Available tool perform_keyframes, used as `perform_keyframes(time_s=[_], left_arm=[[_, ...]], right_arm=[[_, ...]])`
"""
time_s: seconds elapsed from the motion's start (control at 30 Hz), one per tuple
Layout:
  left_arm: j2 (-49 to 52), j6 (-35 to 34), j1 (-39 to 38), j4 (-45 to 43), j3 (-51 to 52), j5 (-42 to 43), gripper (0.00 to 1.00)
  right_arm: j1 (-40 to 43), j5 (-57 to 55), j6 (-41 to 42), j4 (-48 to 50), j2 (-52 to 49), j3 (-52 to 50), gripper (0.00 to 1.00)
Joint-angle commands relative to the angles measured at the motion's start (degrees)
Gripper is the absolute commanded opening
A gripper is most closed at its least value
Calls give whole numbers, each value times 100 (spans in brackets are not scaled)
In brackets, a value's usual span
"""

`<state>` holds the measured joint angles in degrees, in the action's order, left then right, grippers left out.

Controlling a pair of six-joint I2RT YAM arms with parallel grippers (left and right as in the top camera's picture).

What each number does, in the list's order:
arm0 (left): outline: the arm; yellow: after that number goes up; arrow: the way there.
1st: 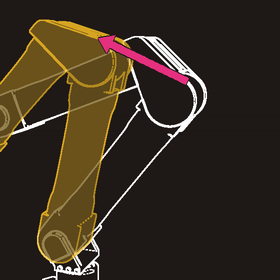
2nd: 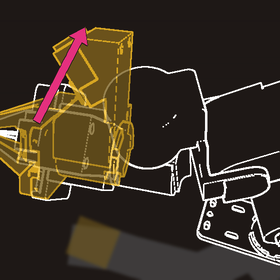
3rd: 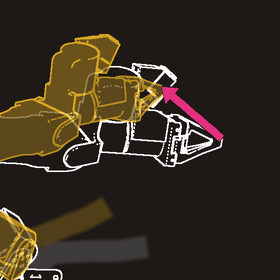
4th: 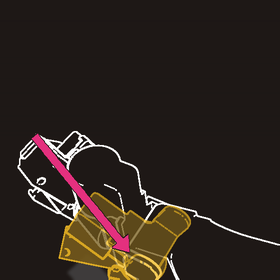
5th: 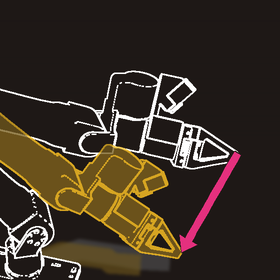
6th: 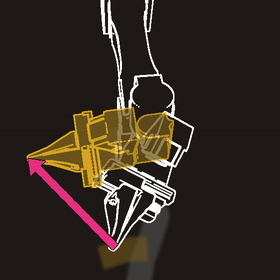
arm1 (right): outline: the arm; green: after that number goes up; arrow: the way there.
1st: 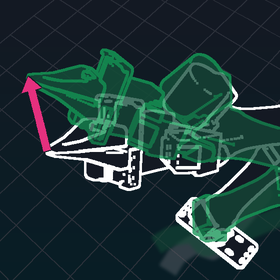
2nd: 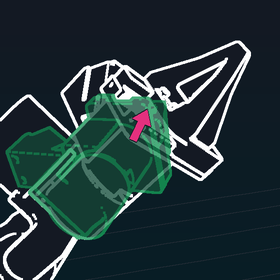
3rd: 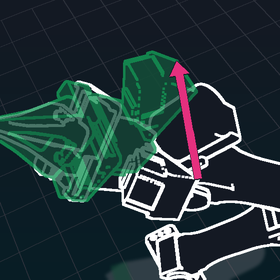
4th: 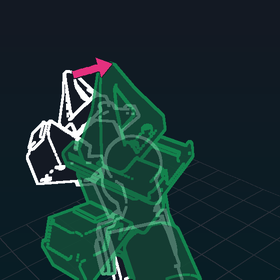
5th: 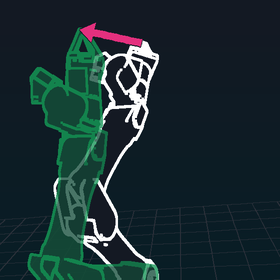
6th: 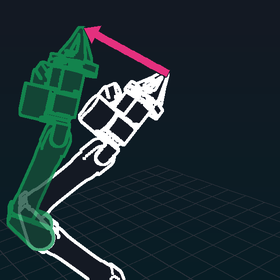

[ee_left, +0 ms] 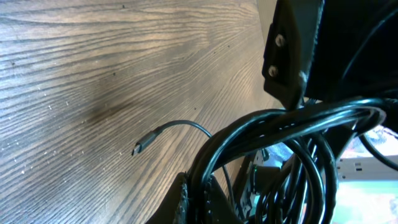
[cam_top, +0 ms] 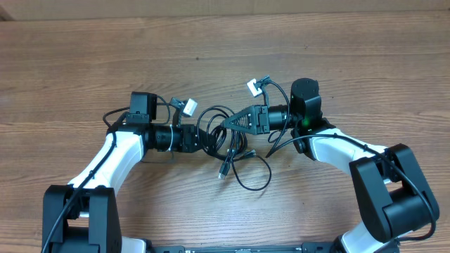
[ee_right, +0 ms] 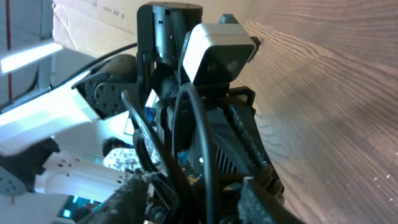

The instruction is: Untangle cables

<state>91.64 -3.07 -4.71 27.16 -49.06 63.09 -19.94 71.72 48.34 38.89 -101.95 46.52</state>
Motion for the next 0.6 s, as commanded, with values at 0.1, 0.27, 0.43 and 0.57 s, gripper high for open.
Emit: perform_keyframes(time_s=[0.1,0.27,0.43,0.57], left_arm=[[-4,-234,-31,-42,15,96,4],[-4,-232,-131,-42,15,76,4],[-4,-236,-378,-42,15,-190,4],[-4,-232,-509,-46,15,-249,4]], right_arm=[[-63,-59,-42,20,94,76,33],[-63,-118,-39,-2,94,76,31],[-63,-127,-39,-2,94,76,38],[-63,-120,-39,-28,94,76,27]])
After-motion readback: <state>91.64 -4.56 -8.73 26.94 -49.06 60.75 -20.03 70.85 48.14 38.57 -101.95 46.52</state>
